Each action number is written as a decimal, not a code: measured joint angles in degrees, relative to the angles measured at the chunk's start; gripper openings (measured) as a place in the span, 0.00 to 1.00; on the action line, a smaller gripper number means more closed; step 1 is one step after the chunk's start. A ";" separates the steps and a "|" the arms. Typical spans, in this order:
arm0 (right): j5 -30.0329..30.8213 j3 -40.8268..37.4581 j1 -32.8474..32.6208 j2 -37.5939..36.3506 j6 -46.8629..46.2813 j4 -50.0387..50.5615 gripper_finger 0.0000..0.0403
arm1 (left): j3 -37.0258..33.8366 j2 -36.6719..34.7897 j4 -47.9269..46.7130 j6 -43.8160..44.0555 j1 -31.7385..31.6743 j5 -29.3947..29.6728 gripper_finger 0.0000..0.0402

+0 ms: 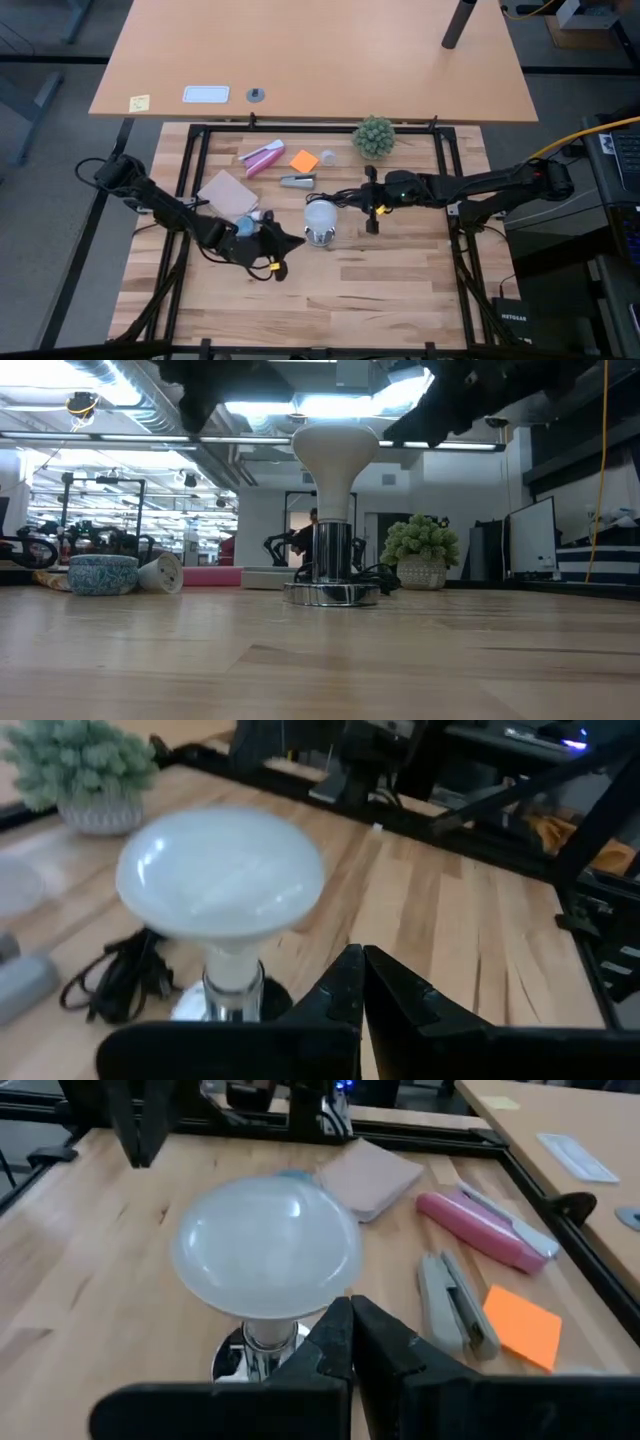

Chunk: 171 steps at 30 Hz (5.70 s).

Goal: Screw lightbulb
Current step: Insert the lightbulb on the lamp

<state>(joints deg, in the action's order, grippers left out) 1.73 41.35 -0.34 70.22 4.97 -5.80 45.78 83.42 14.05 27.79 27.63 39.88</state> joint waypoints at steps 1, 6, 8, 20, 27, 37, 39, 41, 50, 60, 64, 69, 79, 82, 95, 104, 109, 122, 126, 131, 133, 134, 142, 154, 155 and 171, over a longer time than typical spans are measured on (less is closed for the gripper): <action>0.06 -0.03 0.00 0.01 0.00 -0.39 0.02 | 0.00 0.00 0.60 -0.75 -0.14 -0.12 0.00; 0.21 -0.01 0.00 0.28 0.22 -1.18 0.02 | 0.02 0.00 1.92 -2.70 -1.22 -0.38 0.00; 0.22 -0.01 0.00 0.28 0.23 -1.50 0.02 | 0.02 0.00 1.87 -2.76 -1.89 -0.43 0.00; 4.78 -0.01 0.00 0.28 -1.97 -1.78 0.02 | 0.02 3.94 6.61 -6.61 -4.13 -6.62 0.00; 4.75 -0.03 -0.02 0.93 -4.15 -1.80 0.02 | 0.02 4.33 6.34 -7.31 -5.21 -4.94 0.00; 4.49 -0.06 -0.02 4.39 -5.86 -3.66 0.02 | 0.02 4.24 5.70 -8.50 -6.05 -4.94 0.00; 3.35 -0.06 -0.02 4.39 -5.85 -3.97 0.02 | 0.02 4.24 5.49 -8.46 -6.05 -4.94 0.00; 3.22 -0.06 -0.02 4.39 -5.86 -4.01 0.02 | 0.02 4.23 5.05 -8.39 -6.03 -4.94 0.00; -2.38 -0.06 -0.02 4.39 -6.21 -3.47 0.02 | 0.00 4.22 4.43 -7.51 -6.03 -4.48 0.00; -2.66 -0.06 -0.07 4.67 -6.19 -3.82 0.02 | 0.00 4.22 4.48 -7.59 -6.03 -3.04 0.00; -0.35 -0.06 -0.07 5.05 -6.17 -4.27 0.02 | 0.00 4.22 4.52 -7.63 -6.00 -3.04 0.00; 0.67 -0.08 -0.07 5.07 -5.99 -5.83 0.02 | 0.00 4.22 4.54 -7.65 -5.98 -3.04 0.00; 0.67 -0.06 -0.07 7.36 -6.01 -7.90 0.02 | -0.02 4.20 4.51 -7.77 -5.98 -3.04 0.00; 0.28 -0.01 -0.07 8.31 -6.14 -8.05 0.02 | -0.02 4.20 4.49 -7.89 -5.96 -3.04 0.00; -1.49 -0.03 0.00 8.46 -6.21 -7.31 0.02 | -0.04 4.15 3.71 -7.47 -5.82 -2.56 0.00; -5.18 -0.06 0.00 8.39 -6.23 -7.09 0.02 | -0.04 2.69 0.91 -6.00 -4.45 2.30 0.00; -6.91 -0.10 0.00 8.39 -6.23 -6.98 0.02 | -0.04 2.05 -0.77 -4.25 -4.21 3.23 0.00; -12.38 -0.08 -0.11 8.39 -6.23 -8.07 0.02 | -0.04 2.08 -5.85 1.83 -4.47 3.98 0.00; -13.29 -0.08 -0.11 8.39 -6.23 -8.07 0.02 | -0.04 2.10 -5.89 1.83 -4.47 5.02 0.00; -14.94 -0.08 -0.09 8.39 -6.24 -8.11 0.02 | -0.04 2.12 -5.96 2.12 -4.47 5.05 0.00; -14.96 -0.08 -0.09 8.39 -6.25 -8.11 0.02 | -0.04 2.12 -6.06 2.22 -4.45 5.05 0.00; -14.95 -0.08 -0.09 8.39 -6.25 -8.10 0.02 | -0.04 2.12 -6.11 2.22 -4.34 5.05 0.00; -14.89 -0.03 -0.07 6.22 -6.21 -7.13 0.02 | -0.04 2.18 -6.12 2.23 -1.48 5.03 0.00; -2.91 -0.01 0.00 0.28 -4.37 -5.54 0.02 | -0.02 2.19 -3.73 0.28 0.11 4.97 0.00; -2.29 -0.01 0.00 0.39 -4.07 -5.98 0.02 | -0.02 2.19 -3.63 -0.02 0.07 4.98 0.00; -1.23 -0.01 0.00 7.96 -3.13 -11.36 0.02 | 0.00 2.19 -1.50 -2.43 0.08 10.03 0.00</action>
<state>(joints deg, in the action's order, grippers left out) 0.49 41.34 -0.34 78.18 1.84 -17.16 45.78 85.60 12.56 25.36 27.72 49.90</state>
